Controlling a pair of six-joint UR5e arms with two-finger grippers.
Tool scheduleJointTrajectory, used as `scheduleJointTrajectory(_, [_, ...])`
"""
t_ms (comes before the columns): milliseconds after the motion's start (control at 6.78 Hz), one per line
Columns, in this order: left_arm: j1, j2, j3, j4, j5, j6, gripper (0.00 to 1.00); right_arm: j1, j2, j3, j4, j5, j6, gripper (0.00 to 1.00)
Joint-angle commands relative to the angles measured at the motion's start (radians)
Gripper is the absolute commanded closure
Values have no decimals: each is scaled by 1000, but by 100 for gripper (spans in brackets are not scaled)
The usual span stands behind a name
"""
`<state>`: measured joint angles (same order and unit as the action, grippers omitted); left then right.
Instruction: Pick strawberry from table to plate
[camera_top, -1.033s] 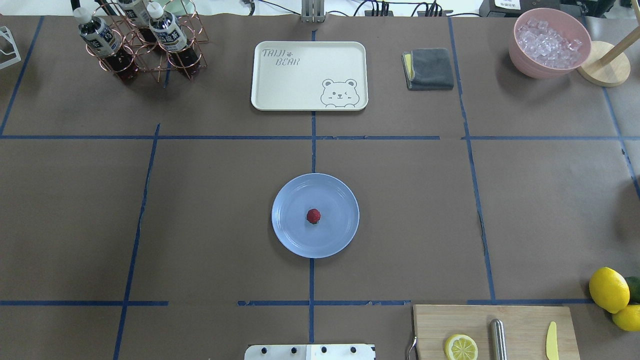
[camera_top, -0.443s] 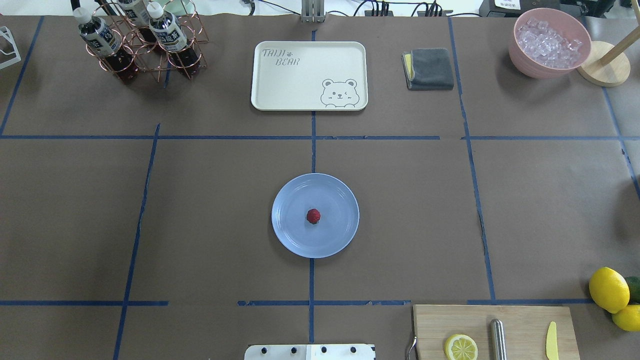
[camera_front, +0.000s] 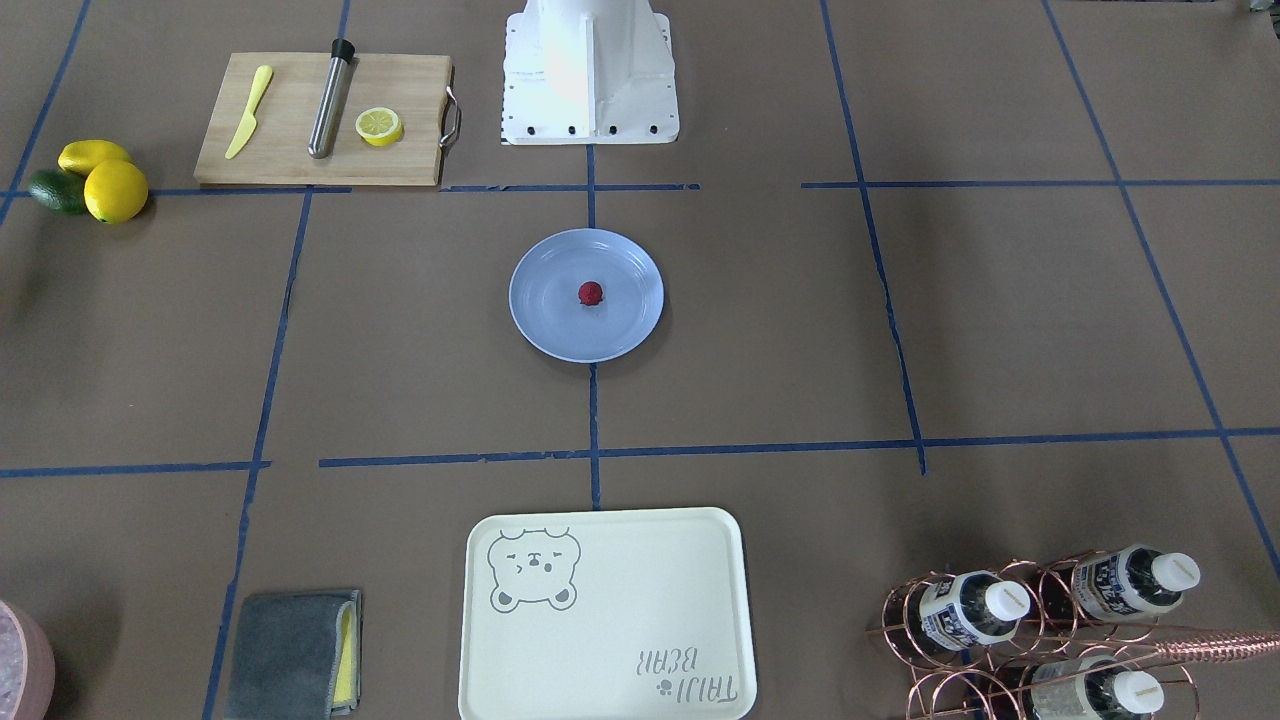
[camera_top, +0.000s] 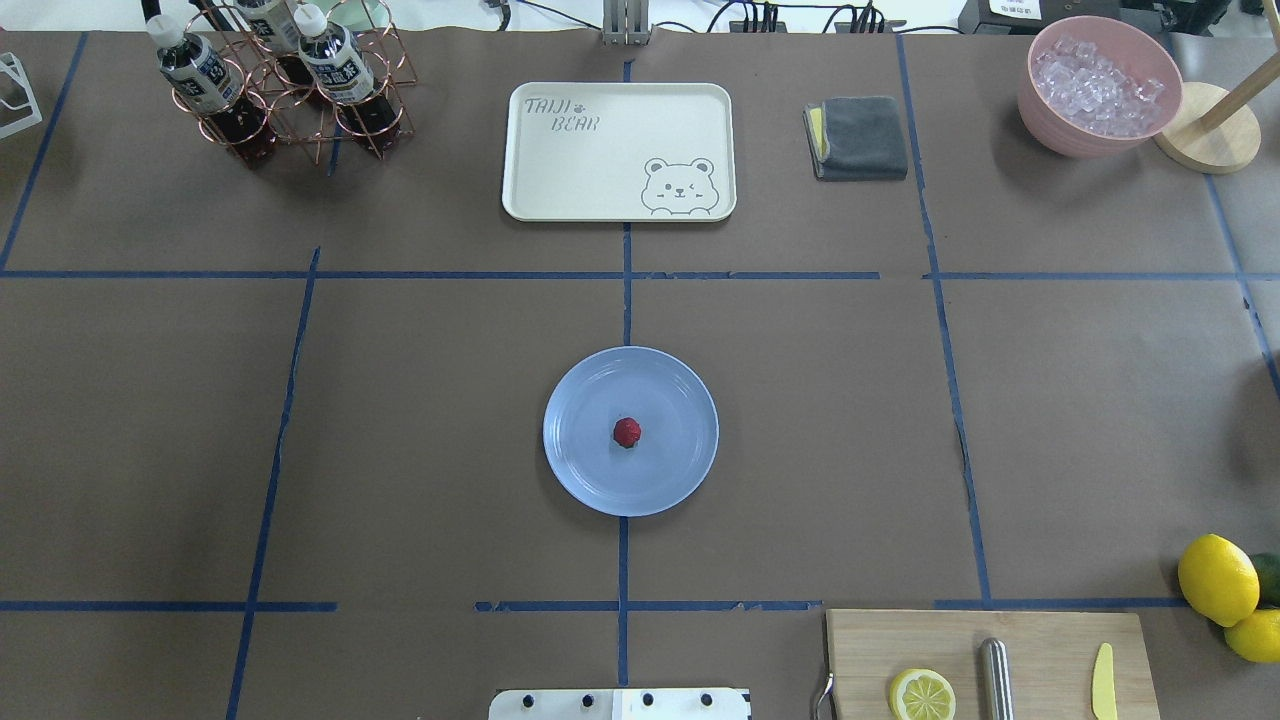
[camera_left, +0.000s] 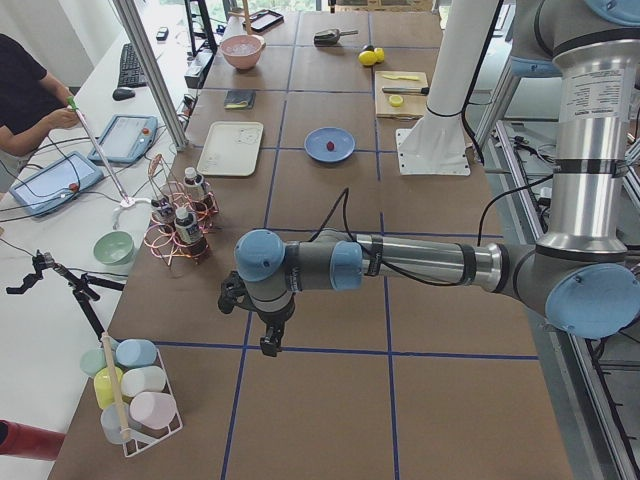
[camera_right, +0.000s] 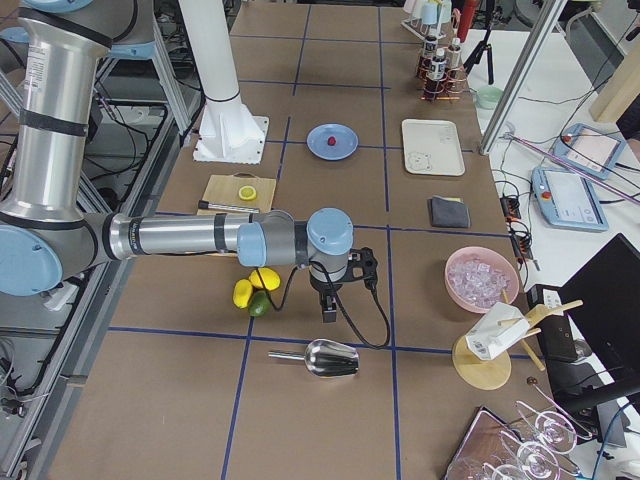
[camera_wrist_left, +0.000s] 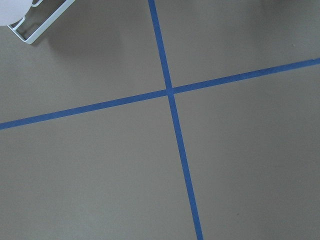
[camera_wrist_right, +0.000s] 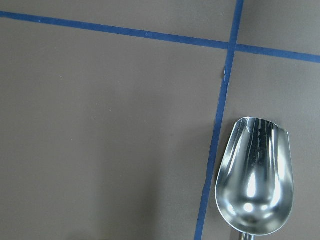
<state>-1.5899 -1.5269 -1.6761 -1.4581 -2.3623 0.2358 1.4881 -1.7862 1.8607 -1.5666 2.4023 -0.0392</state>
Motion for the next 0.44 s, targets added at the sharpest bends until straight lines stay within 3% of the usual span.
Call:
scheduleJointTrajectory(0, [1, 43, -20, -7, -3, 2, 0, 0, 2, -2, -1, -2, 2, 0])
scheduleJointTrajectory(295, [2, 66, -16, -60, -2, -3, 0, 1, -2, -2, -1, 0, 1, 0])
